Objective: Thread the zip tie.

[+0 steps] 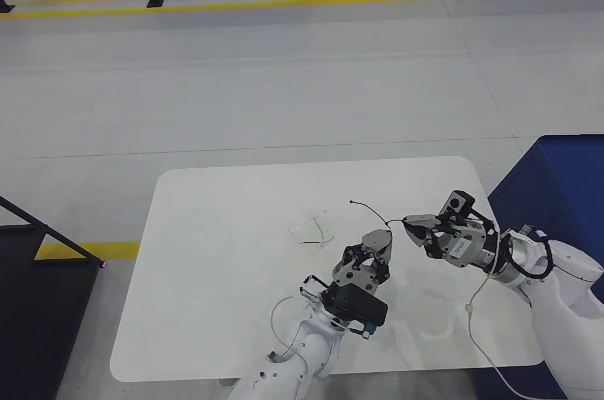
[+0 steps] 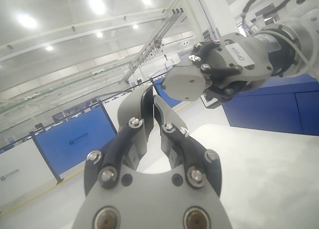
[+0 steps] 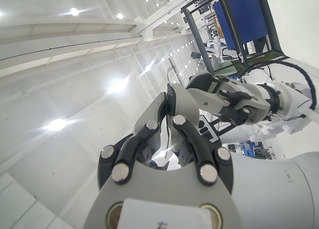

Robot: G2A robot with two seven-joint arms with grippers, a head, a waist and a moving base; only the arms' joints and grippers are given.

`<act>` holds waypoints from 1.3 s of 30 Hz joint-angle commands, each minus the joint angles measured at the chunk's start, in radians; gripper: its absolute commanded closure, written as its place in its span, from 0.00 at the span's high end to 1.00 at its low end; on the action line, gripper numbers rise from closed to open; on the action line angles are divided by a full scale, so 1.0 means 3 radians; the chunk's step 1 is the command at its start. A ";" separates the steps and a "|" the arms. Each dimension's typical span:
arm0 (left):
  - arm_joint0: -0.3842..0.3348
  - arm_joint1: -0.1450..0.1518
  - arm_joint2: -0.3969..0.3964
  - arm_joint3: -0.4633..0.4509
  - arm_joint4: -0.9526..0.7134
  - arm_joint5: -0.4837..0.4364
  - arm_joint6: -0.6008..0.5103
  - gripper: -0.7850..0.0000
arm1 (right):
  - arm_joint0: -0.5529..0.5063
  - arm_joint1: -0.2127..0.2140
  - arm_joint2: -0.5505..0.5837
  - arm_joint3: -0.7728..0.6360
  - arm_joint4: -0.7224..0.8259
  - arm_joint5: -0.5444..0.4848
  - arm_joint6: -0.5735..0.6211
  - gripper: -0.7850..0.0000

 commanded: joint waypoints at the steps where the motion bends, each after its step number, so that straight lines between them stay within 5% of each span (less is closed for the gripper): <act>1: -0.0002 0.0007 0.0016 0.0016 0.0072 -0.0057 -0.0005 0.00 | 0.0010 0.0002 0.0027 -0.0007 0.0023 -0.0009 -0.0013 0.00; 26: -0.0041 0.0039 0.0108 0.0135 0.0465 -0.0257 -0.0304 0.00 | -0.0024 0.0018 0.0205 -0.0009 0.0231 -0.0080 -0.0082 0.00; 27: -0.0039 0.0039 0.0104 0.0126 0.0431 -0.0253 -0.0285 0.32 | -0.0023 0.0018 0.0198 -0.0008 0.0223 -0.0078 -0.0084 0.00; 28: -0.0038 0.0039 0.0099 0.0124 0.0417 -0.0245 -0.0276 0.86 | -0.0021 0.0020 0.0189 -0.0006 0.0208 -0.0069 -0.0087 0.00; 29: -0.0039 0.0041 0.0095 0.0122 0.0413 -0.0245 -0.0272 1.00 | -0.0016 0.0020 0.0183 0.0004 0.0208 -0.0065 -0.0089 0.00; 39: 0.0011 0.0084 -0.0070 -0.0047 0.0033 -0.0626 -0.0215 1.00 | 0.0024 0.0036 0.0226 0.0089 0.0187 -0.0012 -0.0041 0.00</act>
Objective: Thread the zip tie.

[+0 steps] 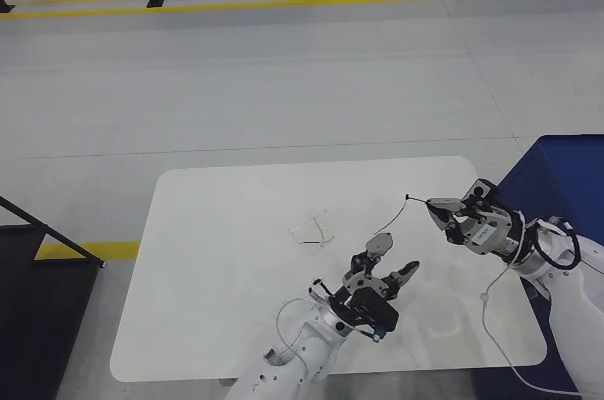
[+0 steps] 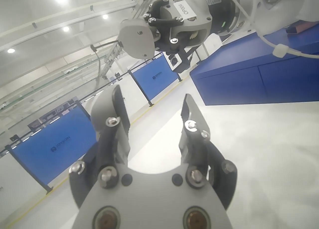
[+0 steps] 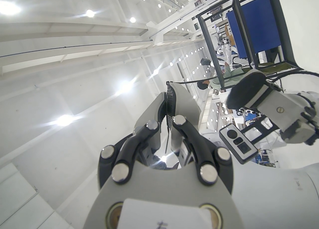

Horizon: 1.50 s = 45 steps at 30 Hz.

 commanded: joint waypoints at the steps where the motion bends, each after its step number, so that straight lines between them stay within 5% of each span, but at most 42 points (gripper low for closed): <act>1: 0.0016 0.0023 -0.0103 -0.0053 -0.0107 -0.0109 0.0019 1.00 | 0.0000 0.0000 -0.0001 -0.0001 0.0001 -0.0001 -0.0001 0.00; 8: 0.0306 0.0110 -0.0653 -0.0822 -0.1105 -0.0540 0.0035 1.00 | -0.0023 -0.0005 0.0028 0.0026 0.0070 -0.0037 -0.0065 0.00; 14: 0.0458 0.0193 -0.1052 -0.1293 -0.1084 -0.0707 -0.0123 1.00 | -0.0061 0.0007 0.0045 -0.0103 0.0156 0.0099 0.0099 0.00; 45: 0.0496 0.0222 -0.1152 -0.1348 -0.1157 -0.0871 -0.0177 1.00 | -0.0113 0.0015 -0.0027 -0.0298 0.0071 0.0172 0.0174 0.00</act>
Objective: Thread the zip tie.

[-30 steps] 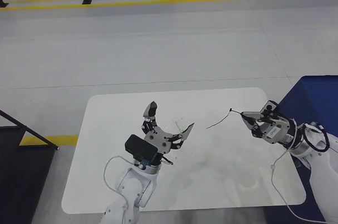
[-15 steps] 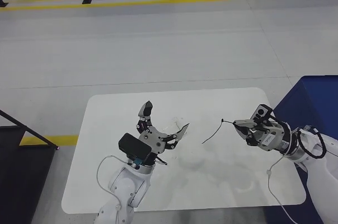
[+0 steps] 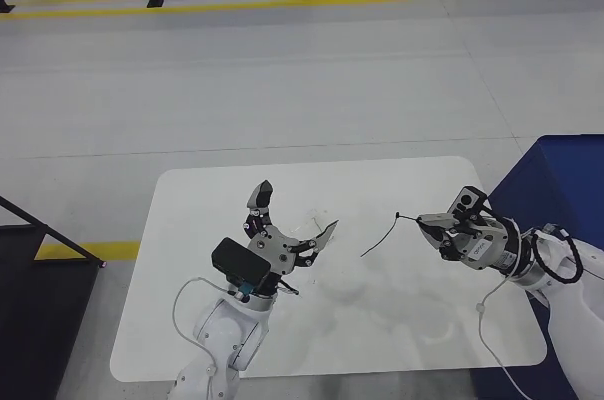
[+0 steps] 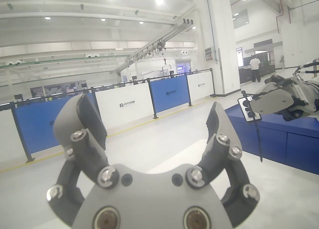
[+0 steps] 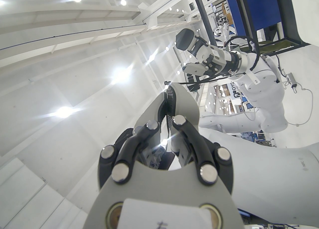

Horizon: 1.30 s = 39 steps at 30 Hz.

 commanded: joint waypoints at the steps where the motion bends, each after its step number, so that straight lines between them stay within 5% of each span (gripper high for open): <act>1: 0.0000 0.0000 0.0000 0.0000 0.0000 0.0000 0.0000 1.00 | 0.0000 0.0000 0.0000 0.0000 0.0000 0.0000 0.0000 0.00; 17: 0.0000 0.0000 0.0000 0.0000 0.0000 0.0000 0.0000 1.00 | -0.0001 -0.0001 -0.0003 -0.0012 0.0009 -0.0012 -0.0003 0.00; 23: 0.0000 0.0000 0.0000 0.0000 0.0000 0.0000 0.0000 1.00 | -0.0126 -0.0011 -0.0123 -0.0264 0.0555 0.0392 0.0281 0.00; 28: 0.0000 0.0000 0.0000 0.0000 0.0000 0.0000 0.0000 1.00 | -0.0235 -0.0001 -0.0268 -0.0588 0.1183 0.0618 0.0142 0.00; 39: 0.0000 0.0000 0.0000 0.0000 0.0000 0.0000 0.0000 1.00 | -0.0220 0.0066 -0.0235 -0.0609 0.1721 0.0665 0.0095 0.00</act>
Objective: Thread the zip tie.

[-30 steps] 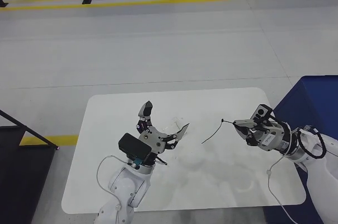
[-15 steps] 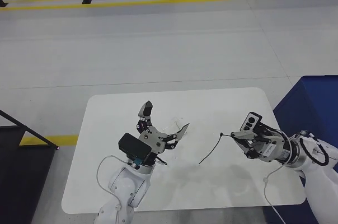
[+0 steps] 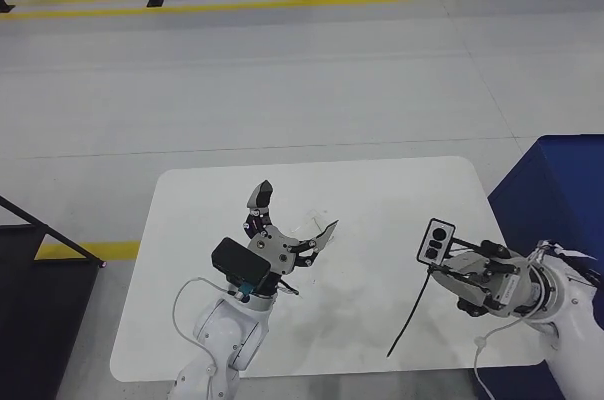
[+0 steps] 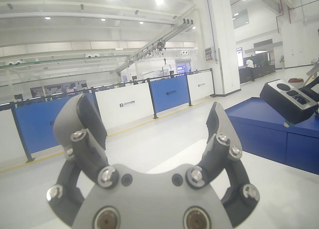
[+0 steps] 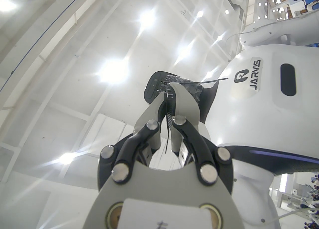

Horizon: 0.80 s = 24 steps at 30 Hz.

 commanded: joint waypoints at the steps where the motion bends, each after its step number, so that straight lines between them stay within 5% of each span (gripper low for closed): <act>1: 0.0000 0.0000 0.0000 0.0000 0.0000 0.0000 0.0000 1.00 | 0.0006 0.0011 0.0009 0.0013 0.0023 0.0000 0.0000 0.00; 11: 0.0000 0.0000 0.0000 0.0000 0.0000 0.0000 0.0000 1.00 | 0.0043 0.0071 -0.0006 -0.0011 0.0005 -0.0036 0.0036 0.00; 17: 0.0000 0.0000 0.0000 0.0000 0.0000 0.0000 0.0000 1.00 | 0.0030 0.0091 0.0127 -0.0013 -0.0738 -0.0725 0.0725 0.00; 24: 0.0000 0.0000 0.0000 0.0000 0.0000 0.0000 0.0000 1.00 | -0.0063 0.0173 0.0056 -0.0024 -0.0826 -0.0910 0.0911 0.00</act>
